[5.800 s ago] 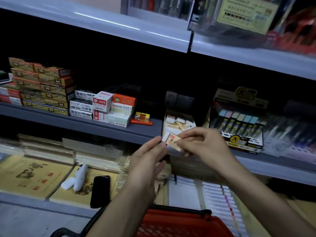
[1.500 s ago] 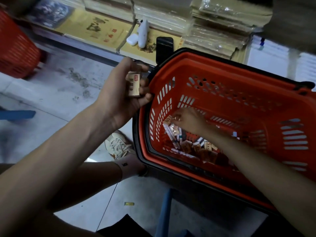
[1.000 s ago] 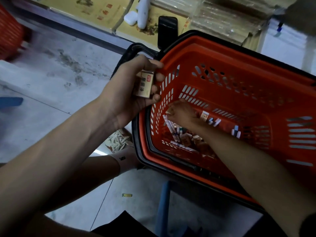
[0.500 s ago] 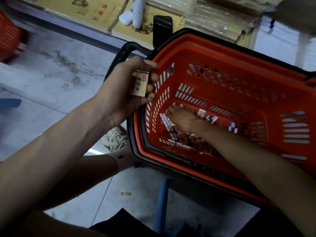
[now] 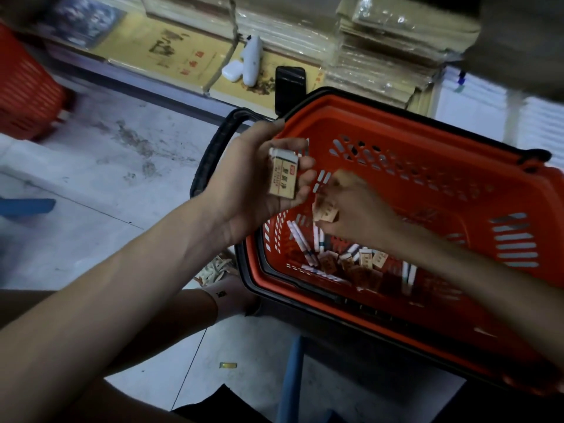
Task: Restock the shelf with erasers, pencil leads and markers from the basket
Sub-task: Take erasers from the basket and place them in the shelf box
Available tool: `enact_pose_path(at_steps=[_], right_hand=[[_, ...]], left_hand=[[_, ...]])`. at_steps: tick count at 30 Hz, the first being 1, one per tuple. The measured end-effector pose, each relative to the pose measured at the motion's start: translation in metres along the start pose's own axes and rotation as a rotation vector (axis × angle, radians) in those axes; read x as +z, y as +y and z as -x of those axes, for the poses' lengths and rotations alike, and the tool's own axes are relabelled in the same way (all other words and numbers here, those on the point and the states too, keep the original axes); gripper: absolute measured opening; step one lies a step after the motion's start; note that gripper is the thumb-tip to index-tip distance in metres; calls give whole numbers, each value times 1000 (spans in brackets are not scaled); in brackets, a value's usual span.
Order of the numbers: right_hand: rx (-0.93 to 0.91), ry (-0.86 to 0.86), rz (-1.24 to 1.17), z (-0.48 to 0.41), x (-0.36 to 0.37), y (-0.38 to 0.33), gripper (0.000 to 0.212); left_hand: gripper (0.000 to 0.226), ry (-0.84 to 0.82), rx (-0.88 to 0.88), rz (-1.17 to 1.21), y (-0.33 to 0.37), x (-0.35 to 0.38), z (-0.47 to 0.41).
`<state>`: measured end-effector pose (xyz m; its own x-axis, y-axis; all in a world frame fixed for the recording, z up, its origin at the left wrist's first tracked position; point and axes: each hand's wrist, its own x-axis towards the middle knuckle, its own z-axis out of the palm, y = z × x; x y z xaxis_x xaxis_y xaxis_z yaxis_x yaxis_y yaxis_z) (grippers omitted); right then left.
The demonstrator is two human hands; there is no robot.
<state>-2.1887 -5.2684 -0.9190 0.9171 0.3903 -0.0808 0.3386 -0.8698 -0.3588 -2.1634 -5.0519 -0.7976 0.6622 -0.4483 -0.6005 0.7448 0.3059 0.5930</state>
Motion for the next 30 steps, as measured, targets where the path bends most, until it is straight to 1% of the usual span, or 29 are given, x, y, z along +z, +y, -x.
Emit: enact_pose_path(at_steps=[1, 4, 6, 7, 9, 11, 13, 14, 15, 17, 19, 21, 23, 24, 25, 27, 29, 30], right_hand=[[28, 49, -17, 10, -29, -8, 48], [36, 179, 53, 31, -103, -37, 59], [28, 228, -3, 34, -132, -56, 58], [18, 230, -43, 32, -140, -65, 56], [1, 203, -110, 24, -142, -78, 54], [-16, 133, -66, 14, -134, -86, 56], [-10, 79, -50, 11, -125, -86, 65], [10, 91, -135, 12, -123, -84, 66], [39, 130, -265, 16, -121, -80, 62], [107, 275, -520, 27, -117, -65, 38], [252, 378, -698, 39, -105, -45, 19], [429, 388, -799, 43, -81, -22, 10], [542, 333, -810, 40, -50, -2, 13], [566, 282, -755, 37, -31, 10, 14], [572, 203, -650, 32, -12, 23, 14], [561, -8, -319, 24, 24, 52, 13], [561, -227, -38, 21, 53, 76, 13], [550, -306, 34, 21, 65, 85, 16]], left_hand=[[39, 20, -3, 14, -3, 2, -2], [40, 103, 9, 64, -14, 10, -5], [42, 105, -19, 101, -22, 14, -4], [45, 77, -44, 103, -24, 17, -2], [52, -35, -78, 65, -27, 22, 0], [57, -127, -91, 60, -27, 27, 2], [55, -152, -108, 83, -26, 32, 3], [50, -139, -106, 80, -24, 34, 3], [42, -112, -94, 71, -23, 34, 3], [25, -32, -53, 61, -20, 31, -1], [26, 12, -57, 82, -17, 26, -4], [26, -10, -96, 127, -16, 24, -4], [20, -39, -138, 149, -19, 25, -3], [24, -55, -152, 147, -21, 26, -2], [28, -77, -164, 137, -22, 28, -2], [30, -97, -174, 90, -26, 30, -4], [22, -69, -161, 35, -29, 31, -5], [16, -47, -151, 23, -31, 31, -6]])
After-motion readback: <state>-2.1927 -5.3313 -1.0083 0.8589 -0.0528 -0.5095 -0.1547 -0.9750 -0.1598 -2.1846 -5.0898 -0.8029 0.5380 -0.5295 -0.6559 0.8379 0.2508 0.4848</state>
